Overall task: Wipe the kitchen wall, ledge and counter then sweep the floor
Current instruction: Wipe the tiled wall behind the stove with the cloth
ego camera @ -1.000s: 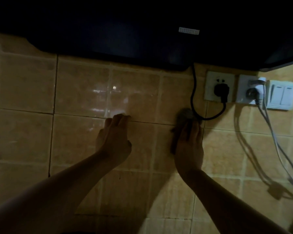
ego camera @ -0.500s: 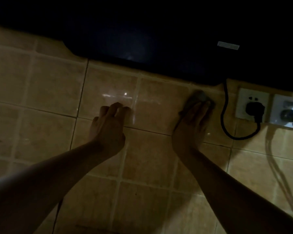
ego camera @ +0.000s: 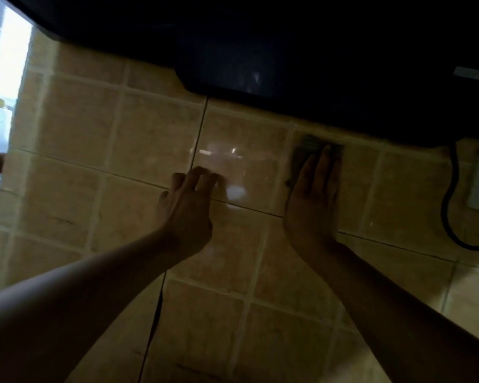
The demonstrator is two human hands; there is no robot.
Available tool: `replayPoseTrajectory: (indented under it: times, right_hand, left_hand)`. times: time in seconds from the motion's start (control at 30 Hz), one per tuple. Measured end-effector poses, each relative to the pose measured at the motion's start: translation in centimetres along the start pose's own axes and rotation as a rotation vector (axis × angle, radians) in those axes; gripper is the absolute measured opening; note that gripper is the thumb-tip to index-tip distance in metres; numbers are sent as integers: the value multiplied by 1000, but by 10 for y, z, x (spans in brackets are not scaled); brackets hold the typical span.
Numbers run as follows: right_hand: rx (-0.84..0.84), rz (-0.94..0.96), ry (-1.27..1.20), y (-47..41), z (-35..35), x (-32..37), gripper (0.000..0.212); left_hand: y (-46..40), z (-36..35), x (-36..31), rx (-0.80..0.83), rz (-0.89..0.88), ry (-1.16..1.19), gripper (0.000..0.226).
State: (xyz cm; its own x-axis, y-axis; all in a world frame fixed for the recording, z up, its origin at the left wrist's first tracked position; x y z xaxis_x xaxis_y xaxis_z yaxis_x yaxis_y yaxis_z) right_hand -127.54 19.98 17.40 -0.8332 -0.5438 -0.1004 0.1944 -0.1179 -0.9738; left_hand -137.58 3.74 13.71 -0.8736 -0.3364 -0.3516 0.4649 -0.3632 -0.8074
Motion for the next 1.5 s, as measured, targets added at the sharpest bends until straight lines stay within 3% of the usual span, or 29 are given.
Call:
replayPoseTrajectory:
  times: [0.13,0.33,0.47,0.6,0.67,0.77,0.83,0.9,1.03,1.13,1.2,1.27,1.4,1.5]
  right_hand:
    - [-41,-39,0,-9,8,45,62]
    - [-145,422,-68,30,3,86,87]
    - [-157,342,-91,20,5,86,84]
    - [-141,186,-108,-21,21,122,67]
    - [-176,297,-157,-18,21,141,64]
    - [-160,650,-160,26,11,165,77]
    - [-132,795,-154,49,9,170,74]
    - [-115,791,-153,39,10,171,75]
    - [-22,608,-168,-32,37,183,77]
    - [26,604,-134,-40,35,198,76]
    - [-39,686,-167,-15,28,204,77]
    - [-101,849,-200,28,14,209,64]
    - [-103,1060,-224,82,6,204,57]
    - [-155,1054,-148,65,4,198,60]
  left_hand:
    - [-1,13,25,-13,3,-28,78]
    - [4,21,60,-15,101,-36,73]
    - [4,25,64,-1,66,-19,75]
    - [4,34,77,-2,78,-49,78]
    - [9,38,90,2,112,-59,79]
    - [19,40,102,24,137,-73,78]
    - [26,43,108,35,147,-89,77]
    - [28,46,112,42,158,-100,76]
    - [25,51,118,49,168,-95,79]
    - [26,52,125,70,175,-101,80]
    - [31,49,130,88,185,-104,79]
    - [38,46,135,113,194,-113,76]
    - [49,39,142,168,239,-94,71]
    - [50,38,138,179,244,-71,71]
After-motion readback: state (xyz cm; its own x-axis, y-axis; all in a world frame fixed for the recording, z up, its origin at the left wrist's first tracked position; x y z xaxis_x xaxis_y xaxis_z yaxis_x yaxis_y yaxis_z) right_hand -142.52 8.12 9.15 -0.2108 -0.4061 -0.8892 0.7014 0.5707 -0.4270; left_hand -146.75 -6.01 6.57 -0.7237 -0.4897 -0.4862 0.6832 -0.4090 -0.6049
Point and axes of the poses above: each hand's wrist, its own y-axis away from the middle knuckle, its own z-axis out of the back of the hand, x = y × z, the point moved 5 cm from there along -y, towards the middle knuckle, and after that the axes turned 12 degrees about y, right-handed, at the moved point
